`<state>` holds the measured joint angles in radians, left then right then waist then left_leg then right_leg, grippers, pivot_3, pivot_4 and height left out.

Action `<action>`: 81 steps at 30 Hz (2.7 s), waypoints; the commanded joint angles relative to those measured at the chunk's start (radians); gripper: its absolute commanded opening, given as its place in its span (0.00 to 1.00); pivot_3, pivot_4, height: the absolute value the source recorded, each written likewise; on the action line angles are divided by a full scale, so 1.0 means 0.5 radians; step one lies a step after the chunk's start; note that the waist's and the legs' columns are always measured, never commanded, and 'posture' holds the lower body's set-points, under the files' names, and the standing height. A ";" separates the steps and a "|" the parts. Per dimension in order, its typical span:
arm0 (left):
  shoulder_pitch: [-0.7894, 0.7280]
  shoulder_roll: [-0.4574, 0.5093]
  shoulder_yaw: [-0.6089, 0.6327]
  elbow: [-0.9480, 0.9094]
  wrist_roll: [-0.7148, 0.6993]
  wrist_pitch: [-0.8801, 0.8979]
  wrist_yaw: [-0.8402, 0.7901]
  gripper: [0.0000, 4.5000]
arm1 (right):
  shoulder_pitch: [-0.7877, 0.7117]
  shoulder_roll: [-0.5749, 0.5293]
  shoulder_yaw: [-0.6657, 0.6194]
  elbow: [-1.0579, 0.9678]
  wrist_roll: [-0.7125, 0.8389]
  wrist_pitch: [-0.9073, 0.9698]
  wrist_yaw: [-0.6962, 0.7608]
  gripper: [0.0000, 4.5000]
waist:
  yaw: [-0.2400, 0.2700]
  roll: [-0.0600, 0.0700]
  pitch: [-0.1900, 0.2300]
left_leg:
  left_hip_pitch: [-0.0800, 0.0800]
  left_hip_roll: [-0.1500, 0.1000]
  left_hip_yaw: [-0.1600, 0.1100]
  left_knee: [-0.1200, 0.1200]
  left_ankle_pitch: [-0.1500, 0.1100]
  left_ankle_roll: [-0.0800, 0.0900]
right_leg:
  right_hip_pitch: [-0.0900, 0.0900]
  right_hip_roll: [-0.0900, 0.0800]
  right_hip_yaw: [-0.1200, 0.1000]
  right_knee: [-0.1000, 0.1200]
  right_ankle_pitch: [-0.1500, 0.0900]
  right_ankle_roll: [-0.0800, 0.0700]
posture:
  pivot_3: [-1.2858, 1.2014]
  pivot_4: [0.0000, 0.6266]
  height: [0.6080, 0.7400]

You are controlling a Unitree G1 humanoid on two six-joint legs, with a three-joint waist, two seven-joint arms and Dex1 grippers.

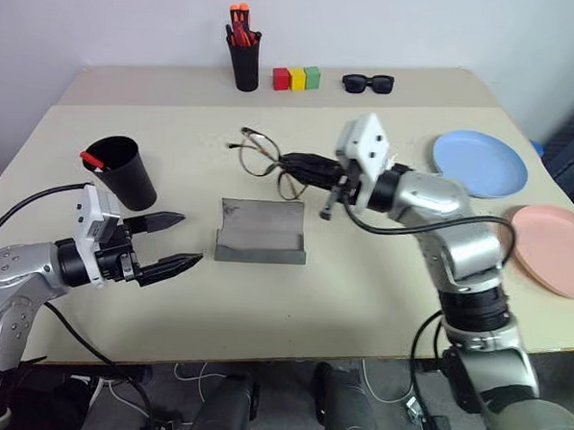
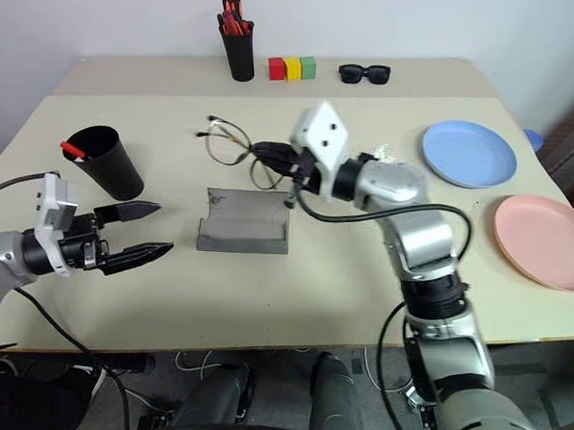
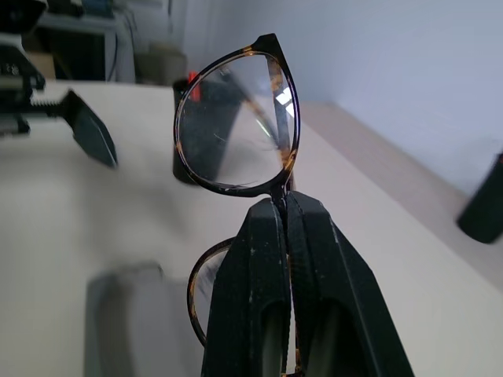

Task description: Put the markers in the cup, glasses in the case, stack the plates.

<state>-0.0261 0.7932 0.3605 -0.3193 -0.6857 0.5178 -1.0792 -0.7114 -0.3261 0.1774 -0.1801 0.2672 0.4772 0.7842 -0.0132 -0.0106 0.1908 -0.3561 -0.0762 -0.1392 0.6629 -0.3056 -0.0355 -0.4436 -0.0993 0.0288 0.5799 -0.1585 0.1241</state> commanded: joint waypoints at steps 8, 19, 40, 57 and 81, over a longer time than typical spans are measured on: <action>0.061 -0.030 0.022 -0.141 -0.046 -0.024 0.085 1.00 | 0.144 0.257 0.316 0.146 -0.226 -0.016 -0.245 0.01 | -0.010 0.001 0.000 | 0.001 0.000 0.002 -0.002 -0.002 -0.004 | -0.003 0.005 0.000 0.002 0.003 -0.004 | 0.52 0.24 1.00; 0.042 -0.015 -0.006 -0.066 -0.017 -0.077 0.036 1.00 | 0.170 0.079 0.472 0.190 -0.428 -0.020 -0.145 0.01 | -0.014 0.001 0.000 | 0.001 0.000 0.002 -0.002 -0.002 -0.004 | -0.003 0.006 0.000 0.002 0.003 -0.005 | 0.52 0.24 1.00; 0.055 -0.007 -0.036 -0.066 -0.035 -0.084 0.041 1.00 | 0.099 0.195 0.273 0.165 -0.356 0.054 -0.190 0.99 | -0.014 0.001 0.000 | 0.001 0.001 0.002 -0.002 -0.002 -0.004 | -0.003 0.006 0.000 0.001 0.003 -0.005 | 0.52 0.24 1.00; -0.025 -0.036 -0.085 -0.107 -0.095 -0.052 0.090 1.00 | -0.195 0.286 -0.060 0.874 -0.436 -0.196 -0.673 0.11 | -0.019 0.002 0.001 | 0.001 0.001 0.003 -0.003 -0.002 -0.004 | -0.004 0.006 0.000 0.001 0.003 -0.005 | 0.52 0.24 1.00; 0.107 -0.027 -0.063 -0.103 -0.077 -0.141 0.057 1.00 | -0.072 0.135 0.288 1.006 -0.774 -0.677 -0.249 0.00 | -0.062 0.002 0.001 | 0.001 0.001 0.003 -0.009 -0.002 -0.004 | -0.006 0.007 0.000 0.000 0.002 -0.006 | 0.52 0.24 1.00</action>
<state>0.0278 0.7725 0.2997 -0.3375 -0.7084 0.4562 -1.0474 -0.7514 -0.2547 0.3108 0.3674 -0.1151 0.1479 0.6423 -0.0442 -0.0094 0.1912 -0.3554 -0.0755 -0.1378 0.6585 -0.3064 -0.0376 -0.4462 -0.0960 0.0287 0.5799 -0.1573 0.1212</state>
